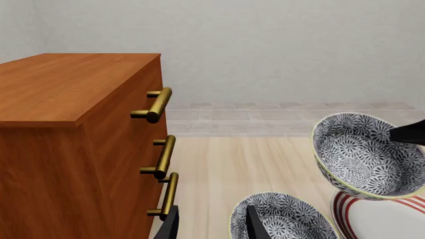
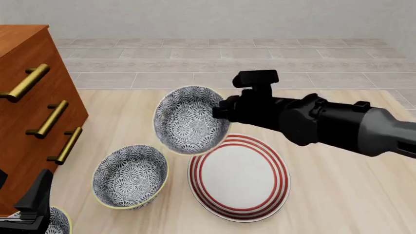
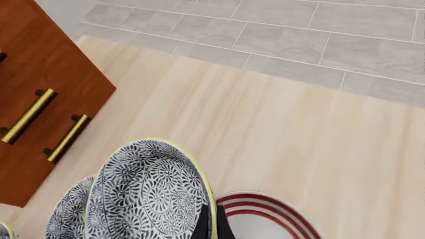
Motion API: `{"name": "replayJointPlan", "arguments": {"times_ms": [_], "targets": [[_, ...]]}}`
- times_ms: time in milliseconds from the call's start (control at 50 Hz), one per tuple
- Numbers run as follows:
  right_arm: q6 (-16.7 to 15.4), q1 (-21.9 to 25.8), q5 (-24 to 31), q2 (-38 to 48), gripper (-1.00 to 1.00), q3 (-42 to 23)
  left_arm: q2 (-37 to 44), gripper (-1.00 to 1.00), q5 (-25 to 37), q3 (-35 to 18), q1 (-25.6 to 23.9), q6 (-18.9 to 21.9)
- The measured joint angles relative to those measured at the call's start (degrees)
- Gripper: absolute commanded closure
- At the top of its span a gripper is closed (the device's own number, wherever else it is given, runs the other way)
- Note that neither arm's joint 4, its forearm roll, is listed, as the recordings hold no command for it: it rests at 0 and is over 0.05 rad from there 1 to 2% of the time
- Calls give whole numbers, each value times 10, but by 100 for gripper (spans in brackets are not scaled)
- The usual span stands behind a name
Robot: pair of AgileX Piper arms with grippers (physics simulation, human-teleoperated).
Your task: Pick up the bowl and put it in the front on the plate.
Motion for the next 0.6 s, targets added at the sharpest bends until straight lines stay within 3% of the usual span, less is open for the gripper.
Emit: {"name": "replayJointPlan", "arguments": {"times_ms": [600], "targets": [[15, -34, -54, -45, 100, 95, 0, -100, 0, 0, 0, 0]]}}
